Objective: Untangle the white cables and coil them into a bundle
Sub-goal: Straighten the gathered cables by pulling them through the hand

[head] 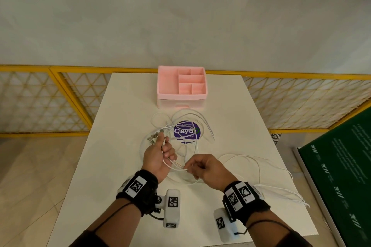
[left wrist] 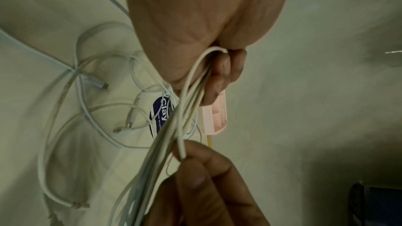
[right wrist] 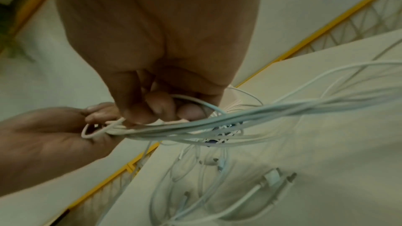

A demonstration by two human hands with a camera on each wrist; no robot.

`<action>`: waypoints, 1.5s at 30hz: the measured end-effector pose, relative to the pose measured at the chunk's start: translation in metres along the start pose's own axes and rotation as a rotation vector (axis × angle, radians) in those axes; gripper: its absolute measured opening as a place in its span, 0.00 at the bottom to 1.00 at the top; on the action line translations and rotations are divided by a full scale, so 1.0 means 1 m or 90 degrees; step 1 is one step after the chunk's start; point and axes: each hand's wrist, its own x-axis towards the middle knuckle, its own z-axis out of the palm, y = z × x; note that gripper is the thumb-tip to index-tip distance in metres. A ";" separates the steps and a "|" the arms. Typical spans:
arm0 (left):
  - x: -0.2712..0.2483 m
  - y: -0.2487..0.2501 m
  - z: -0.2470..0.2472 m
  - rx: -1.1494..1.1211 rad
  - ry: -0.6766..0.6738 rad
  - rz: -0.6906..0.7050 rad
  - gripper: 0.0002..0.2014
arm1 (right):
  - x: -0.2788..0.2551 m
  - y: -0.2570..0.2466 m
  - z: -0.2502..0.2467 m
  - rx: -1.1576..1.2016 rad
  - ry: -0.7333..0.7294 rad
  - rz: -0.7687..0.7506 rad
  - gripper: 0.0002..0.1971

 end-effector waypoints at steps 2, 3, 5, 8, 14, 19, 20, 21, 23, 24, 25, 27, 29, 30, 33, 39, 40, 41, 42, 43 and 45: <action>-0.003 -0.001 0.005 0.008 -0.005 0.006 0.17 | 0.002 -0.003 0.001 0.056 0.029 -0.018 0.06; -0.004 -0.002 0.007 0.012 -0.008 0.007 0.18 | 0.003 -0.005 0.001 0.086 0.039 -0.023 0.07; -0.008 -0.003 0.012 0.020 -0.011 0.013 0.20 | 0.006 -0.008 0.002 0.119 0.054 -0.026 0.08; -0.011 -0.002 0.015 0.041 -0.008 0.030 0.18 | 0.005 -0.007 0.003 0.095 0.043 -0.027 0.06; -0.014 0.003 0.011 0.079 0.013 0.079 0.18 | -0.001 0.004 -0.002 0.013 0.066 0.027 0.07; -0.013 0.018 -0.002 0.072 0.055 0.107 0.19 | -0.011 0.032 -0.038 -0.221 0.066 0.064 0.07; -0.013 0.020 -0.006 0.073 0.059 0.111 0.19 | -0.011 0.037 -0.047 -0.277 0.074 0.056 0.05; -0.013 0.021 -0.009 0.074 0.061 0.112 0.19 | -0.011 0.040 -0.056 -0.333 0.092 0.044 0.05; -0.013 0.023 -0.013 0.073 0.064 0.113 0.19 | -0.007 0.042 -0.071 -0.403 0.159 0.011 0.04; -0.014 0.023 -0.014 0.074 0.066 0.114 0.19 | -0.004 0.044 -0.078 -0.417 0.207 0.000 0.03; -0.014 0.023 -0.014 0.078 0.068 0.113 0.19 | 0.000 0.042 -0.084 -0.423 0.266 0.010 0.03; -0.016 0.022 -0.013 0.087 0.068 0.115 0.18 | 0.008 0.035 -0.095 -0.368 0.374 0.089 0.06; -0.018 0.020 -0.011 0.102 0.069 0.117 0.18 | 0.018 0.018 -0.100 -0.148 0.398 0.152 0.10; -0.019 0.019 -0.010 0.112 0.070 0.119 0.18 | 0.023 0.008 -0.099 0.003 0.388 0.149 0.14; -0.022 0.015 -0.009 0.160 0.065 0.130 0.15 | 0.029 -0.031 -0.092 0.351 0.375 0.067 0.19; -0.019 0.005 -0.004 0.168 0.070 0.109 0.11 | 0.035 -0.080 -0.050 0.348 0.280 -0.121 0.08; -0.019 0.006 -0.003 0.166 0.072 0.117 0.10 | 0.036 -0.081 -0.038 0.312 0.244 -0.119 0.08; -0.019 0.006 -0.001 0.176 0.068 0.127 0.09 | 0.035 -0.079 -0.026 0.268 0.205 -0.106 0.08; -0.020 0.006 0.001 0.191 0.063 0.134 0.08 | 0.033 -0.076 -0.014 0.226 0.166 -0.088 0.08; -0.020 0.006 0.002 0.204 0.061 0.141 0.09 | 0.032 -0.069 -0.003 0.191 0.132 -0.067 0.07; -0.018 0.008 0.003 0.206 0.068 0.150 0.12 | 0.027 -0.056 0.016 0.161 0.087 -0.030 0.07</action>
